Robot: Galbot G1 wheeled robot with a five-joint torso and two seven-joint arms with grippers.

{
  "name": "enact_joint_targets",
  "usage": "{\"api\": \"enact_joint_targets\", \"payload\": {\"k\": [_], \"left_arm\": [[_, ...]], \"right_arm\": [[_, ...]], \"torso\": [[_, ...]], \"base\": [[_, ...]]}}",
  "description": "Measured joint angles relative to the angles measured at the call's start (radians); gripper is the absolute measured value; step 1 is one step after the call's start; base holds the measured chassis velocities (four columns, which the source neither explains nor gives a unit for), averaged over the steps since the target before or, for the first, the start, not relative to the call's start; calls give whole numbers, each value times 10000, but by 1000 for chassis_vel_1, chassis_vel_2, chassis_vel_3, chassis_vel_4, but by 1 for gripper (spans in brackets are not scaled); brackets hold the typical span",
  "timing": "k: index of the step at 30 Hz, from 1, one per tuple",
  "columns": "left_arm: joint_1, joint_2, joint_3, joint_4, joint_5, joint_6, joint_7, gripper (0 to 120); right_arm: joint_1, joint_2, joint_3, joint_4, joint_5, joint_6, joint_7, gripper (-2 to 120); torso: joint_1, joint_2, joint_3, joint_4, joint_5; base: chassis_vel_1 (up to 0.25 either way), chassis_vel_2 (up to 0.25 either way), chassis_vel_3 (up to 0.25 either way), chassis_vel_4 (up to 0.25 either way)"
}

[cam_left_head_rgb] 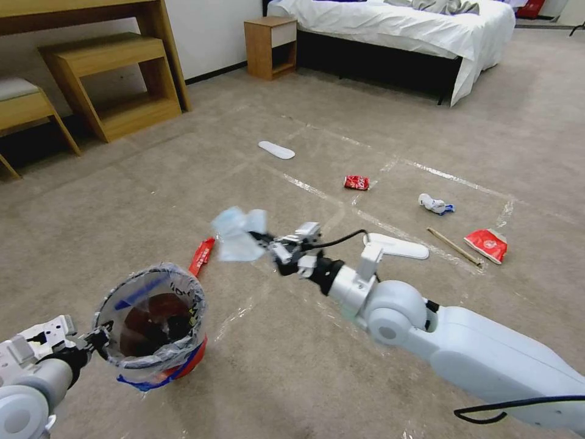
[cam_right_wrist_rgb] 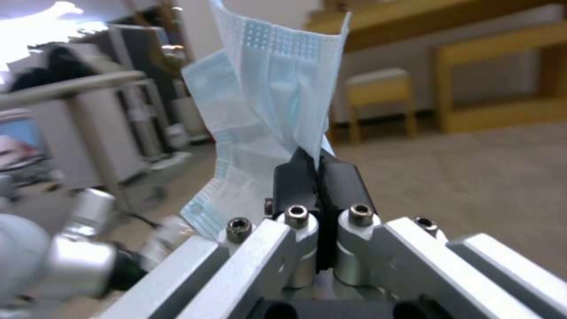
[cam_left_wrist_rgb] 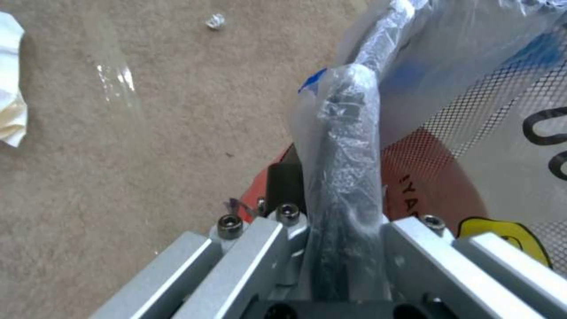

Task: Pick up the trash bin and place the garbage on the floor into it.

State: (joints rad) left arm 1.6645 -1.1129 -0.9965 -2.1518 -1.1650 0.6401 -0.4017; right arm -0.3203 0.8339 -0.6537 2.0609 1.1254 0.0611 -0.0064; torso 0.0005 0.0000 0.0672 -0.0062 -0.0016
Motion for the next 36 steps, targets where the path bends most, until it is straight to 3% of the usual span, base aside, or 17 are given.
{"api": "enact_joint_targets", "payload": {"k": [8, 17, 36], "left_arm": [[41, -94, 0, -36, 100, 3, 3, 1], [36, -163, -21, -68, 151, -5, 22, 1], [136, -180, -270, -267, 102, -48, 76, 1]], "right_arm": [[1760, 860, -2036, -147, 569, -198, 170, 0], [2540, 1732, -3502, -748, 944, -1049, 872, 0], [3528, 3622, -4718, -2249, 436, -2010, 1145, 0]], "torso": [[0, 0, 0, 1, -1], [0, 0, 0, 0, 0], [0, 0, 0, 0, 1]], "base": [[0, 0, 0, 0], [0, 0, 0, 0], [0, 0, 0, 0]]}}
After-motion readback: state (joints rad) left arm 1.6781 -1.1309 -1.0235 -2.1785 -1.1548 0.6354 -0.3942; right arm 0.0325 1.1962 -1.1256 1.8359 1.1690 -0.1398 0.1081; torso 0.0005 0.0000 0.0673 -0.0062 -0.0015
